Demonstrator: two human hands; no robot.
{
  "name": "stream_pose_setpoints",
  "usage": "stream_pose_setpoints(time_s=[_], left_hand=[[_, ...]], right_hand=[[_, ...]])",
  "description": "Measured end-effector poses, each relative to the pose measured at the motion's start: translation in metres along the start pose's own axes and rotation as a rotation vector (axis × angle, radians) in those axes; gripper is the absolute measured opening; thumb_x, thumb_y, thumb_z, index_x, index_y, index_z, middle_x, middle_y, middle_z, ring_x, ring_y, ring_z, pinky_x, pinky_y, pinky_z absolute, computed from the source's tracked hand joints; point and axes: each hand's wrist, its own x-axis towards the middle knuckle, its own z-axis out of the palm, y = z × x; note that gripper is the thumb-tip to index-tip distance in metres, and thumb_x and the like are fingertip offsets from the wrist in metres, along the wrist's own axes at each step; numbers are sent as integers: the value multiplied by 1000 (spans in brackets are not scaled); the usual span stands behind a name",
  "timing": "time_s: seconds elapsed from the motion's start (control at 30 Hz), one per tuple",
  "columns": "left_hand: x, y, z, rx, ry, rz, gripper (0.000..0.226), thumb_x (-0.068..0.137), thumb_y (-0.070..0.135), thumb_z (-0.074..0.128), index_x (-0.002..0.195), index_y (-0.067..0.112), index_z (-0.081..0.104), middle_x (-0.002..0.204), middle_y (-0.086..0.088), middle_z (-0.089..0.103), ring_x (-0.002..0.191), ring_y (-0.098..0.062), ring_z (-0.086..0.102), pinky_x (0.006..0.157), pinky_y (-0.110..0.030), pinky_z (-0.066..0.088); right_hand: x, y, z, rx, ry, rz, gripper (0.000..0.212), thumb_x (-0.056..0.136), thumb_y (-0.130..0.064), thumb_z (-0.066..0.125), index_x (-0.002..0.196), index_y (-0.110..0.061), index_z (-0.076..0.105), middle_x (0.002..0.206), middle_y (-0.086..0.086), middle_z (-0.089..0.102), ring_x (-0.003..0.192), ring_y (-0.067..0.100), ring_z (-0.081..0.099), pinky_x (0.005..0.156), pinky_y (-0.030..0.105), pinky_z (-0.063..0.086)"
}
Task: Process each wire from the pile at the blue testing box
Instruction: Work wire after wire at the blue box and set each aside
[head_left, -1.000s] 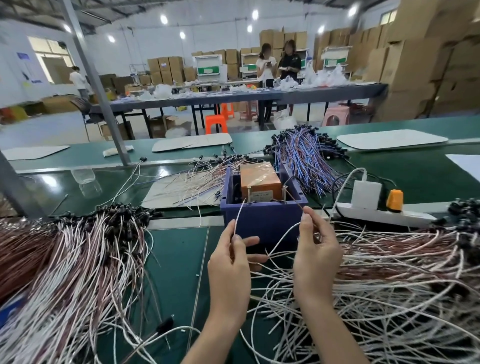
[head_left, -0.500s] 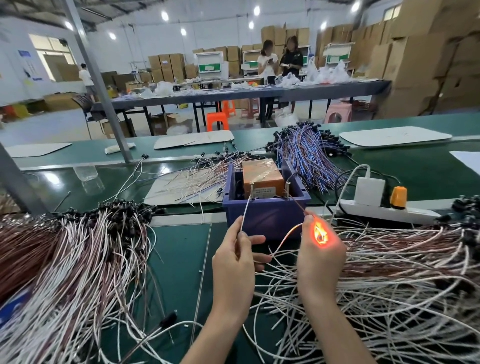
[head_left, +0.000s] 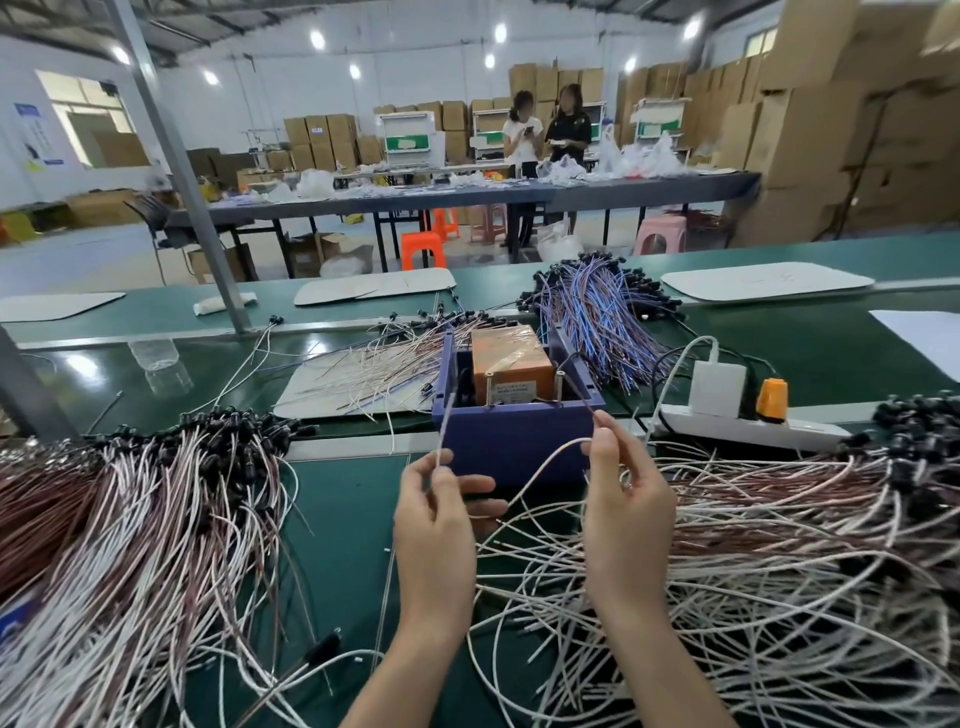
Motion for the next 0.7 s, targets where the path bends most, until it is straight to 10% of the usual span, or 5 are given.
stream_pose_setpoints(time_s=[0.1,0.23,0.43,0.53,0.7], left_hand=[[5,0,-6,-71,80,-78,19,108,20,37,110,19,56,80,-3,76,68,-24,74,52,-25,54],[15,-4,-10,-137,110,-194,18,107,19,41,105,16,59,77,-3,73,64,-18,71,50,-28,54],[20,-4,-8,-234,20,-437,17,103,15,51,95,7,64,70,-2,68,54,-9,64,48,-26,54],[18,3,-8,-66,-77,-434,19,104,17,48,100,6,63,78,-8,70,49,-12,62,45,-26,52],[20,18,-33,345,-177,-155,19,104,18,43,115,17,58,82,-6,72,50,-11,60,44,-23,45]], right_hand=[[-5,-13,-11,23,27,-58,27,105,-37,47,125,-42,65,109,-17,71,58,4,44,54,25,39],[11,-47,-33,197,59,-80,28,104,-28,45,102,-33,73,65,-10,51,48,5,30,40,17,27],[70,-88,-88,92,226,-65,28,97,-24,44,90,-23,71,57,-11,41,49,5,32,44,20,24],[93,-89,-123,-359,229,-116,32,101,-27,42,108,-14,71,68,-3,57,53,9,46,47,26,36],[92,-77,-146,-1208,282,-449,30,97,-27,55,118,-9,66,108,27,64,102,45,56,95,58,44]])
